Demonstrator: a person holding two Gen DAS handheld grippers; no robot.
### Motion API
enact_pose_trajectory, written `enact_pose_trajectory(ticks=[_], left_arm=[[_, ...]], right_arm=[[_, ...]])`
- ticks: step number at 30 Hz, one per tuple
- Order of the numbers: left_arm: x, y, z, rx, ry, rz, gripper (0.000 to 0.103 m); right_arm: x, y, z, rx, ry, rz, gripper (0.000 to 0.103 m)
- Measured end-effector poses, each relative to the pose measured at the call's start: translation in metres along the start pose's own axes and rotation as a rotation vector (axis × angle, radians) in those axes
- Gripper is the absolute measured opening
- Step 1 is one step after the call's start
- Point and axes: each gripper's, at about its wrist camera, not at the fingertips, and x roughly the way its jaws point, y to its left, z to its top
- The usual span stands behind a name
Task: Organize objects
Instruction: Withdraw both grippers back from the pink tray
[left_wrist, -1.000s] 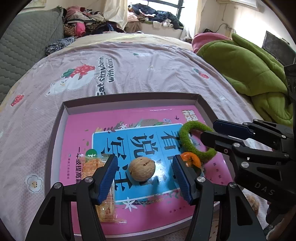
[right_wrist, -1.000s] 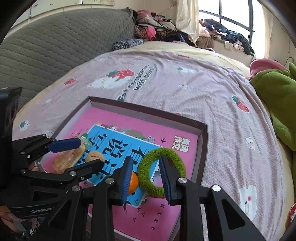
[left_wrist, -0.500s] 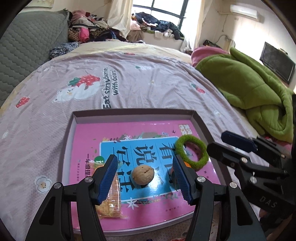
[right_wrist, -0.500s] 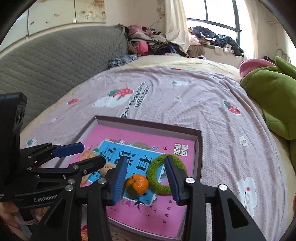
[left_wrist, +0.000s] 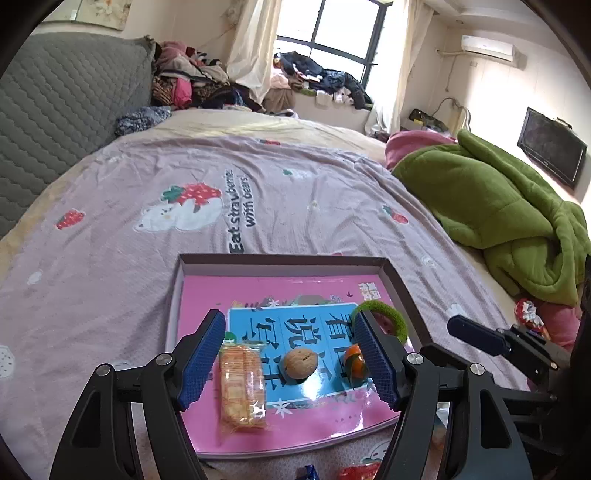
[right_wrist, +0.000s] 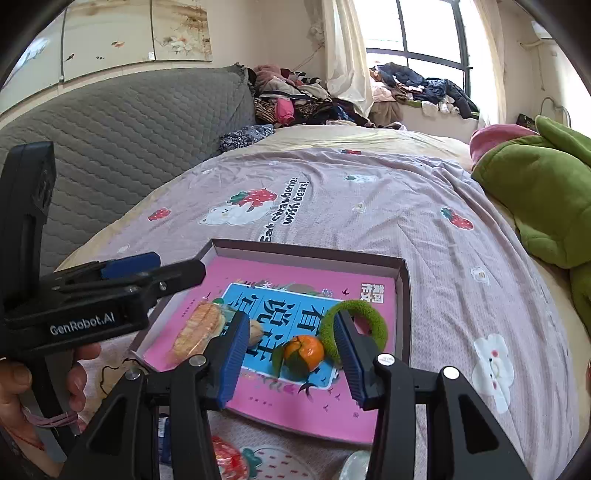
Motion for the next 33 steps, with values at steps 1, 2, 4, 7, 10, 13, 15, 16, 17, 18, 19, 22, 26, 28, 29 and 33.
enact_pose_trajectory(ticks=[1, 2, 4, 7, 10, 13, 15, 16, 17, 18, 19, 22, 26, 28, 29, 33], left_arm=[[-0.004, 0.0, 0.0, 0.0, -0.007, 0.006, 0.074], [-0.008, 0.001, -0.001, -0.002, -0.014, 0.012, 0.074], [-0.018, 0.003, -0.003, -0.019, -0.023, 0.023, 0.074], [-0.036, 0.006, -0.008, -0.052, -0.033, 0.005, 0.075], [-0.051, 0.009, -0.018, -0.066, -0.016, -0.009, 0.075], [-0.064, 0.009, -0.032, -0.047, 0.02, 0.016, 0.075], [-0.077, 0.012, -0.037, -0.047, 0.023, 0.027, 0.075], [-0.083, 0.013, -0.038, -0.049, 0.017, 0.027, 0.075], [-0.09, 0.014, -0.038, -0.055, 0.009, 0.028, 0.075], [-0.098, 0.015, -0.038, -0.06, 0.004, 0.036, 0.075], [-0.105, 0.015, -0.037, -0.058, -0.004, 0.041, 0.075], [-0.122, 0.014, -0.035, -0.06, -0.024, 0.044, 0.075], [-0.134, 0.011, -0.037, -0.059, -0.027, 0.052, 0.075], [-0.138, 0.01, -0.039, -0.055, -0.022, 0.059, 0.075], [-0.139, 0.01, -0.039, -0.054, -0.022, 0.063, 0.075], [-0.148, 0.01, -0.043, -0.046, -0.041, 0.101, 0.075]], right_arm=[[-0.002, 0.002, -0.001, 0.002, 0.002, 0.002, 0.047], [-0.004, 0.003, -0.001, 0.004, 0.004, 0.001, 0.047], [-0.007, 0.005, -0.003, 0.012, 0.012, -0.008, 0.047], [-0.013, 0.009, -0.004, 0.008, 0.03, -0.012, 0.047], [-0.021, 0.012, -0.004, 0.005, 0.033, -0.039, 0.048], [-0.032, 0.014, -0.005, 0.019, 0.015, -0.053, 0.048], [-0.041, 0.015, -0.006, 0.038, 0.002, -0.066, 0.048], [-0.044, 0.015, -0.005, 0.044, 0.0, -0.065, 0.048], [-0.048, 0.016, -0.005, 0.046, 0.0, -0.066, 0.049], [-0.052, 0.018, -0.004, 0.046, -0.001, -0.069, 0.051], [-0.056, 0.02, -0.003, 0.046, -0.004, -0.072, 0.053], [-0.067, 0.025, -0.002, 0.054, -0.007, -0.072, 0.056], [-0.081, 0.029, -0.002, 0.057, -0.012, -0.073, 0.057], [-0.087, 0.03, -0.001, 0.06, -0.013, -0.08, 0.058], [-0.09, 0.031, -0.001, 0.059, -0.014, -0.082, 0.058], [-0.097, 0.034, -0.001, 0.044, -0.01, -0.097, 0.058]])
